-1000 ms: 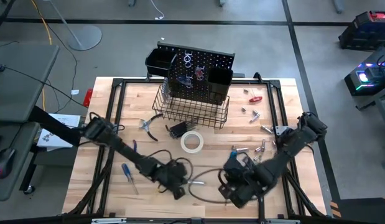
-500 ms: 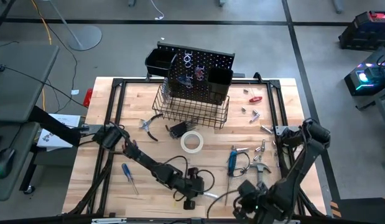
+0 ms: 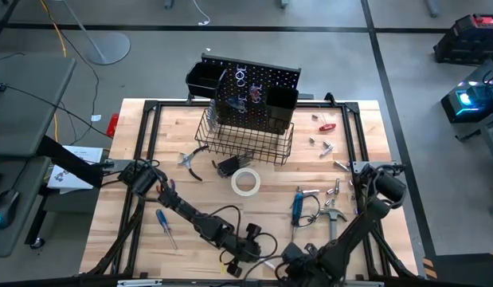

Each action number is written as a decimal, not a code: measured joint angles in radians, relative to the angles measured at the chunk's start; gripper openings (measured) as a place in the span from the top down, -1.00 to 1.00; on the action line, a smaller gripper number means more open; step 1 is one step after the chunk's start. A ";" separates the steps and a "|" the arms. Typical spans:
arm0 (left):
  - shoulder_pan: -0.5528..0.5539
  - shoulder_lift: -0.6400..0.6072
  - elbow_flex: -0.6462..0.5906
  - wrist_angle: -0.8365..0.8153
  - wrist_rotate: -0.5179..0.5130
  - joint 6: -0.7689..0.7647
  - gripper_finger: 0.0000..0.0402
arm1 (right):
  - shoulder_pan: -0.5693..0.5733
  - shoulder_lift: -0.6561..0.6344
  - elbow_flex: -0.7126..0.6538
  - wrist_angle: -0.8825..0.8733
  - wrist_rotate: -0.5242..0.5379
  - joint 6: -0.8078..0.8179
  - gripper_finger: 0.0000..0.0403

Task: Hang tools onto peg board
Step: Hang the wrench on the peg board

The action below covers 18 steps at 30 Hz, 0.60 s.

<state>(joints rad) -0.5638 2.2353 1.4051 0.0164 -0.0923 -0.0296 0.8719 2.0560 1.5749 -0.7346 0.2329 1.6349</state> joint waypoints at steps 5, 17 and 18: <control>-0.011 0.004 -0.002 0.066 0.013 0.067 1.00 | -0.017 -0.001 0.000 0.048 -0.038 -0.110 0.80; -0.034 0.007 -0.003 0.156 0.043 0.147 1.00 | -0.021 0.041 0.000 0.264 -0.104 -0.278 0.09; -0.033 0.007 -0.003 0.167 0.042 0.147 1.00 | -0.020 0.056 0.000 0.280 -0.116 -0.289 0.06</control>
<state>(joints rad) -0.5970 2.2425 1.4025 0.1830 -0.0505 0.1169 0.8515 2.1118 1.5749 -0.4546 0.1167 1.3460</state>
